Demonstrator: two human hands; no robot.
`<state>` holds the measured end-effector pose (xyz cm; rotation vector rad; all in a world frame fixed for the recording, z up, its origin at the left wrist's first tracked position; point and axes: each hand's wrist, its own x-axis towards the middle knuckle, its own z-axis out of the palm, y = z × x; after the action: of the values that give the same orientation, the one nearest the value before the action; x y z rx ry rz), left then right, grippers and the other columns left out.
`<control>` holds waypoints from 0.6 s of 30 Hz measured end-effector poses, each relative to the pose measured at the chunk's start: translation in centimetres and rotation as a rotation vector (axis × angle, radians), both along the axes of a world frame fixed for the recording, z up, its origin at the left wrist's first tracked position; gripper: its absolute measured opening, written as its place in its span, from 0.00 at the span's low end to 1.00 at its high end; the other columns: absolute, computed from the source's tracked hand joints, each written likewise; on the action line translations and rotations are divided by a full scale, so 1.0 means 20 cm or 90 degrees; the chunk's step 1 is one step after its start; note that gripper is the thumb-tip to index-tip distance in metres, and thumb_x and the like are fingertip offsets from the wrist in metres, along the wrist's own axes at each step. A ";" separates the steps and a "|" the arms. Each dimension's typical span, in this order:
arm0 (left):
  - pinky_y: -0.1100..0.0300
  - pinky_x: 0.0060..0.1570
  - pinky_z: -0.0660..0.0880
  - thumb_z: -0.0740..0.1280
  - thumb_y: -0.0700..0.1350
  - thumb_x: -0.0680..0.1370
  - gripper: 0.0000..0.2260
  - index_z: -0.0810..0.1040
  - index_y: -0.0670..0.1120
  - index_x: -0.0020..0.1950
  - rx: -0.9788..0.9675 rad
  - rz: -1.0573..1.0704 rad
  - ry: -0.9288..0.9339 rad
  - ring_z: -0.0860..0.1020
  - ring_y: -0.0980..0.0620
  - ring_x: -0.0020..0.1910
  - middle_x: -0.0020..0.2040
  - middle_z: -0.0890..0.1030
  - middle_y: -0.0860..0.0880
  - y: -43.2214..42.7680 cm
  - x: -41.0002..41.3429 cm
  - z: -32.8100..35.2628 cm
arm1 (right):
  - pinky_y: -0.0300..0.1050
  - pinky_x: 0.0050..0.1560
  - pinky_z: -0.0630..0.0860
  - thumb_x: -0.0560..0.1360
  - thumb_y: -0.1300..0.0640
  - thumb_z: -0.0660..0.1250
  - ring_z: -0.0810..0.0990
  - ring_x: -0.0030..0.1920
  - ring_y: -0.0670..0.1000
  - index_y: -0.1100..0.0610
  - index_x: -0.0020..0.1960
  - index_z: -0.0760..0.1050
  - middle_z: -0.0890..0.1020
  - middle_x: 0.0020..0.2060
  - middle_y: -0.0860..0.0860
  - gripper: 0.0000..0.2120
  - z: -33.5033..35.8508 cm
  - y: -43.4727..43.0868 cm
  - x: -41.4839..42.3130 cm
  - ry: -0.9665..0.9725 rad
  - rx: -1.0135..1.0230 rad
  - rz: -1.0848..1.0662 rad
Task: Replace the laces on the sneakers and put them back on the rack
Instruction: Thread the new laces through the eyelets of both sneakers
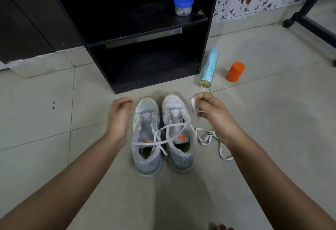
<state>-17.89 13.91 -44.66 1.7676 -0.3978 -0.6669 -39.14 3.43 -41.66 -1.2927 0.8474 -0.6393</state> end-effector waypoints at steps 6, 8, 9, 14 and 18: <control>0.40 0.66 0.68 0.54 0.61 0.81 0.19 0.77 0.56 0.63 -0.002 -0.551 0.104 0.80 0.52 0.55 0.53 0.81 0.49 -0.11 -0.30 0.03 | 0.35 0.36 0.73 0.77 0.67 0.63 0.77 0.36 0.43 0.58 0.45 0.75 0.79 0.36 0.50 0.07 0.13 0.07 0.09 -0.084 -0.158 0.076; 0.51 0.52 0.73 0.51 0.57 0.82 0.21 0.82 0.52 0.49 0.004 -0.532 0.142 0.80 0.53 0.35 0.32 0.76 0.50 -0.06 -0.31 0.07 | 0.36 0.32 0.67 0.78 0.66 0.59 0.73 0.32 0.45 0.57 0.44 0.73 0.75 0.30 0.47 0.08 0.10 0.01 0.07 -0.146 -0.013 -0.016; 0.52 0.48 0.72 0.53 0.54 0.83 0.21 0.81 0.48 0.42 -0.003 -0.468 0.140 0.76 0.54 0.28 0.27 0.71 0.52 -0.06 -0.29 0.08 | 0.37 0.32 0.66 0.78 0.65 0.57 0.70 0.30 0.46 0.56 0.42 0.71 0.71 0.27 0.47 0.09 0.06 -0.04 0.05 -0.189 0.108 -0.084; 0.58 0.52 0.72 0.57 0.49 0.83 0.17 0.74 0.46 0.36 -0.093 -0.193 0.275 0.78 0.52 0.39 0.34 0.79 0.51 -0.04 -0.11 0.07 | 0.41 0.35 0.64 0.76 0.63 0.57 0.65 0.32 0.50 0.54 0.35 0.67 0.68 0.27 0.49 0.11 -0.30 -0.20 -0.15 0.004 0.297 -0.276; 0.54 0.61 0.74 0.53 0.52 0.83 0.25 0.70 0.48 0.26 -0.232 -0.218 0.469 0.82 0.47 0.52 0.44 0.84 0.47 -0.05 -0.12 0.11 | 0.47 0.51 0.71 0.75 0.62 0.60 0.77 0.51 0.56 0.56 0.49 0.78 0.80 0.47 0.54 0.09 -0.64 -0.03 -0.23 0.381 -0.170 -0.039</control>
<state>-20.25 12.94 -42.43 1.0176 -0.2823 -1.3326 -43.64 2.74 -54.49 -1.7452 1.3229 -0.4208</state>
